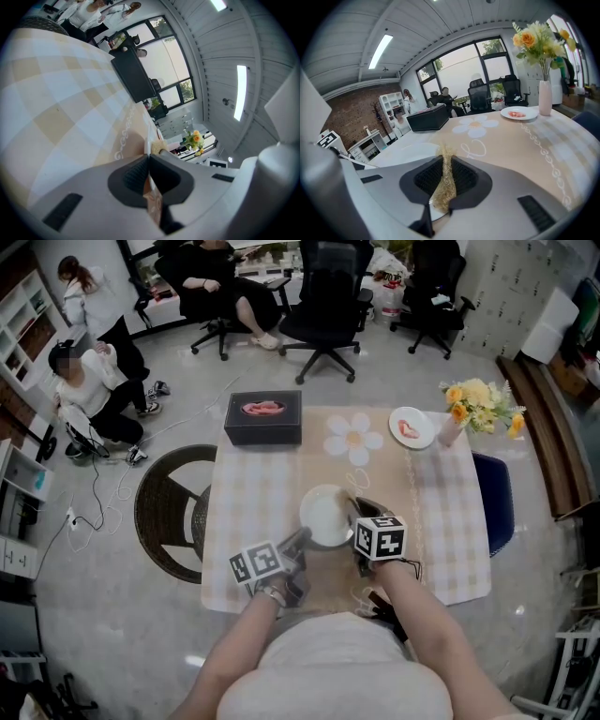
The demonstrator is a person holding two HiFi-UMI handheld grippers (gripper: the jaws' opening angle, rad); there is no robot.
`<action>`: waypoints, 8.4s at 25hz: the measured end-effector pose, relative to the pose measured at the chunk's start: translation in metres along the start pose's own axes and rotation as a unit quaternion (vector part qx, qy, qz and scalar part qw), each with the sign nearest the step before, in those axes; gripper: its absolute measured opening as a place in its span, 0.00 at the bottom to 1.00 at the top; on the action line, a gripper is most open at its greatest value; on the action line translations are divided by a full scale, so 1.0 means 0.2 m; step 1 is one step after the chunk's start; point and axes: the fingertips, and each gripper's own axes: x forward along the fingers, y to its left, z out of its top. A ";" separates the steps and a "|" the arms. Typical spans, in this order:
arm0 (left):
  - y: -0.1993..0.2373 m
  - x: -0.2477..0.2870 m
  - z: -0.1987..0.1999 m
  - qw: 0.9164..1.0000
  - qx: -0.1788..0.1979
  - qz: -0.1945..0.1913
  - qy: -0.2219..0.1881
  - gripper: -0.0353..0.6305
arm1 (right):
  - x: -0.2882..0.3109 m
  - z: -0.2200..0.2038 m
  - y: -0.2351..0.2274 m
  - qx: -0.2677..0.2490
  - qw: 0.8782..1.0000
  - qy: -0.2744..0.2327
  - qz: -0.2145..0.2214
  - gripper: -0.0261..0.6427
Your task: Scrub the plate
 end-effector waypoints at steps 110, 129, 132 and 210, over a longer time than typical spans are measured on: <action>0.01 0.00 0.01 1.000 -0.005 0.004 0.000 0.08 | -0.21 -0.08 0.32 0.088 0.991 0.034 0.100 0.12; 0.02 0.00 0.01 1.000 -0.008 0.017 -0.002 0.08 | -0.19 -0.23 0.47 0.112 0.980 0.093 0.136 0.12; 0.02 0.00 0.01 1.000 -0.009 0.019 -0.001 0.08 | -0.20 -0.24 0.45 0.060 0.985 0.105 0.126 0.12; -0.44 -0.05 0.24 0.726 0.682 0.036 0.080 0.08 | -0.41 0.28 -0.18 0.173 0.982 -0.071 -0.009 0.12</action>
